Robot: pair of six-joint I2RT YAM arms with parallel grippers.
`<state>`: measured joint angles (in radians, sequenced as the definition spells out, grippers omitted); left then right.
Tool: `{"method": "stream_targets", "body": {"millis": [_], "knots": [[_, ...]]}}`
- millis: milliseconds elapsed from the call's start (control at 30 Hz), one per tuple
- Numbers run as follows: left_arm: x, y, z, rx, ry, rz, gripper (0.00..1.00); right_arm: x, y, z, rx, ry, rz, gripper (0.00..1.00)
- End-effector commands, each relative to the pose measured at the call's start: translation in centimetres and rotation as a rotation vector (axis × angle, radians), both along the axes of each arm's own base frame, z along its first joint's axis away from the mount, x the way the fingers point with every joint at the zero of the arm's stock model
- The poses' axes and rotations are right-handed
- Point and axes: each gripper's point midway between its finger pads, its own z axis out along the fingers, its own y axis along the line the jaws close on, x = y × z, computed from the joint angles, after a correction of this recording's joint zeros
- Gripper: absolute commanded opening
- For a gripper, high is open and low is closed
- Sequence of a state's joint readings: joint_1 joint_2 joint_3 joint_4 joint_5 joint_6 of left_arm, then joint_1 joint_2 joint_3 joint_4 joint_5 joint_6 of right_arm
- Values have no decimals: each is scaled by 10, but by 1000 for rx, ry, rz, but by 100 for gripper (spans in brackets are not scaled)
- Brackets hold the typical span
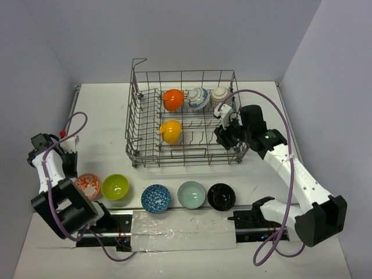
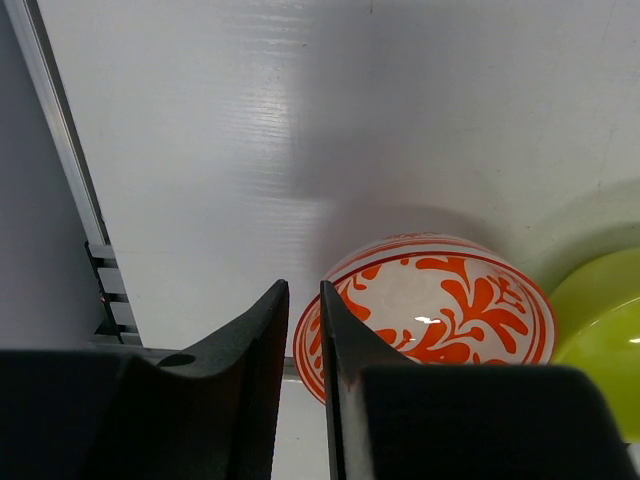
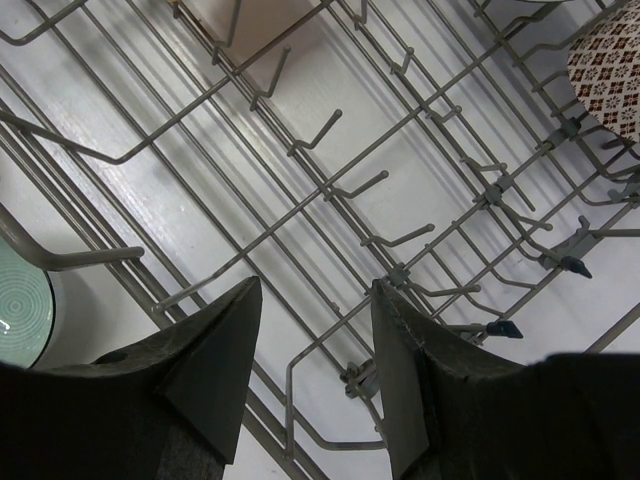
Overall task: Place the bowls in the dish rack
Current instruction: Pick up the bowl from the corner of the board.
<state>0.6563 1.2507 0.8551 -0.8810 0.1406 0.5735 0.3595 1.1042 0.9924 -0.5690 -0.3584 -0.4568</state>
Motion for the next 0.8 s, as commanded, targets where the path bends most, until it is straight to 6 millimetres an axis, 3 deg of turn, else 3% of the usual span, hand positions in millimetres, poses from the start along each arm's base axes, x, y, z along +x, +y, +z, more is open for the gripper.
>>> {"method": "stream_targets", "body": {"millis": [0,233,767], "knots": [[6,1,6,-8,-26,-37,24,5,-1,-1,-9,-19,-3,55],[1,0,-3,-41,-2,-45,24,6,-3,-2,-19,-21,-8,55],[2,-2,4,-102,-13,-77,27,6,-4,-4,-27,-17,-6,55]]}}
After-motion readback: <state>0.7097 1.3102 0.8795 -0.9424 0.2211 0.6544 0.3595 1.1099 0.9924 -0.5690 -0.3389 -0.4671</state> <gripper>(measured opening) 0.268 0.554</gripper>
